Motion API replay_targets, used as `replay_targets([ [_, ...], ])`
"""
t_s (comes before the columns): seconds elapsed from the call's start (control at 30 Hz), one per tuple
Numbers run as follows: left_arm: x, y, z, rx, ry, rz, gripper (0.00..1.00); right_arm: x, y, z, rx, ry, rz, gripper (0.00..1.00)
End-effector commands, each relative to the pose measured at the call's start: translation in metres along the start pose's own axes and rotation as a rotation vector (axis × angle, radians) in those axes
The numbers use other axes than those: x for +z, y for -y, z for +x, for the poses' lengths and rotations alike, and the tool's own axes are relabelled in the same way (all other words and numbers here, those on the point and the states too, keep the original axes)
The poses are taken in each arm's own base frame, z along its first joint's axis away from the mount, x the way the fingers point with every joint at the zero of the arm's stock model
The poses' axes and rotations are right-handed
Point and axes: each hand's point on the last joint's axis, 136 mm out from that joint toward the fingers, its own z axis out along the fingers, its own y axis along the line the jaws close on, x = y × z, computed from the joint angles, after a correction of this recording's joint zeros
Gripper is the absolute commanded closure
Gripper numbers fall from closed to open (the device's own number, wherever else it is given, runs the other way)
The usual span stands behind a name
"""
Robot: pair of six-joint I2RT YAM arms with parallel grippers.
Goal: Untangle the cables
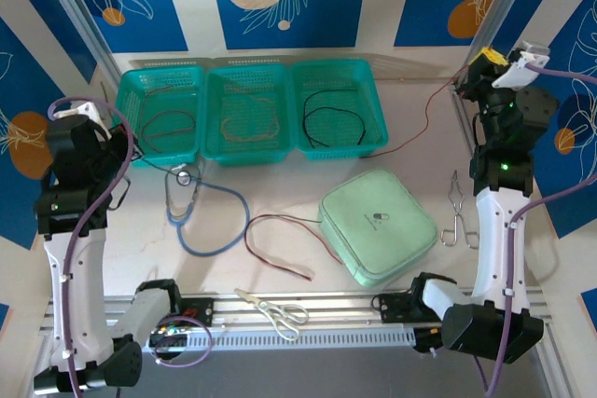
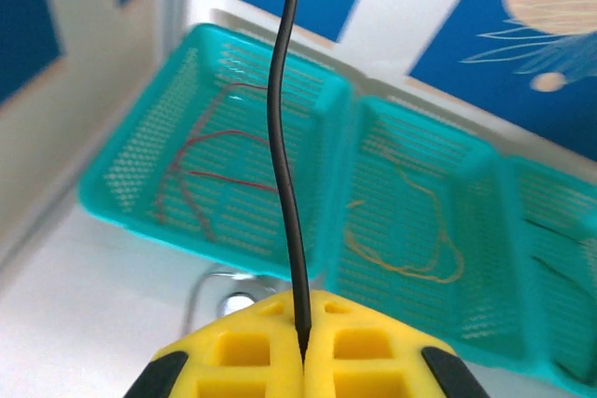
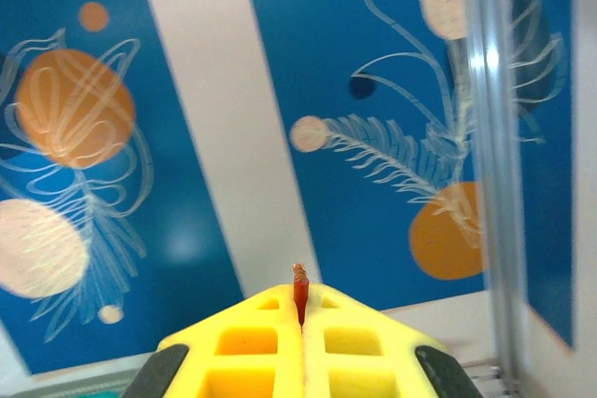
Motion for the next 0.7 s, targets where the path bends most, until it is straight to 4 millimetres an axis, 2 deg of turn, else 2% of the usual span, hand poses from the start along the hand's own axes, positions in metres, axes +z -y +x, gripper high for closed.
replay_targets([
  [0.0,0.01,0.056,-0.008,-0.13,-0.022,0.314,1.0,-0.004,-0.03,-0.023,-0.022,0.032,-0.107,1.0],
  [0.07,0.016,0.079,-0.01,-0.175,-0.048,0.406,1.0,-0.007,-0.036,-0.033,-0.041,0.039,-0.118,1.0],
  [0.2,0.012,0.121,-0.016,-0.099,-0.04,0.482,1.0,-0.012,-0.041,-0.044,-0.051,0.053,-0.126,1.0],
  [0.4,0.01,0.189,-0.027,-0.037,-0.019,0.614,1.0,-0.012,-0.053,-0.04,-0.031,0.032,-0.177,1.0],
  [0.57,0.014,0.263,-0.029,-0.001,-0.019,0.741,1.0,-0.015,-0.064,-0.039,-0.014,0.022,-0.212,1.0],
  [0.67,0.018,0.298,-0.033,0.011,0.009,0.791,1.0,-0.018,-0.07,-0.04,-0.014,0.017,-0.225,1.0],
])
